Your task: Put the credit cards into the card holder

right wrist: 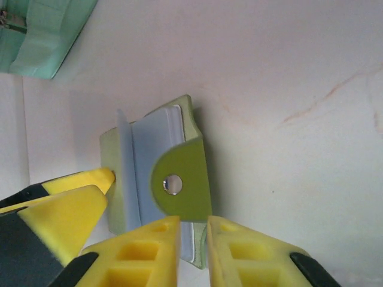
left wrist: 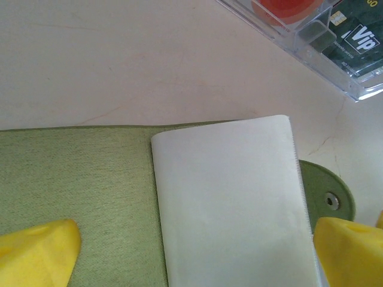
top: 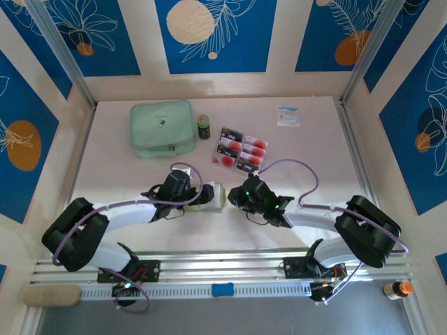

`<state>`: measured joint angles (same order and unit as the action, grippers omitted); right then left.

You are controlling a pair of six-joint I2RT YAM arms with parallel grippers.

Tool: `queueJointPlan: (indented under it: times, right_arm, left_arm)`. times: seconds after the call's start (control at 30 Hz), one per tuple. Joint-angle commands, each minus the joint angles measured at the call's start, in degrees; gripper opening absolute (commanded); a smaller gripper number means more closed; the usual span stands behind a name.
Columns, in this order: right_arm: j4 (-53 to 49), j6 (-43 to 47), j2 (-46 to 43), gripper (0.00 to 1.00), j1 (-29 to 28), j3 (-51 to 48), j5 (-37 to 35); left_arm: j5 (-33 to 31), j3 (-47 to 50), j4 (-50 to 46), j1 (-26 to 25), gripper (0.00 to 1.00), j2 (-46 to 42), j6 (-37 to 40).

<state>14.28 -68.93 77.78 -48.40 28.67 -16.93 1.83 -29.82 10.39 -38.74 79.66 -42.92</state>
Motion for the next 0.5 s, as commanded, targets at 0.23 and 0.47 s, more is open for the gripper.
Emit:
queueJointPlan:
  times: [0.23, 0.47]
  right_arm:
    - [-5.1, 4.5, 0.2, 0.03, 1.0, 7.0, 3.8]
    - [-2.8, 4.0, 6.0, 0.00, 0.1, 10.4, 5.8]
  left_arm:
    - [-1.7, -0.7, -1.2, 0.4, 1.00, -2.2, 1.5]
    - [-2.5, 0.3, -0.6, 0.4, 1.00, -2.9, 0.7]
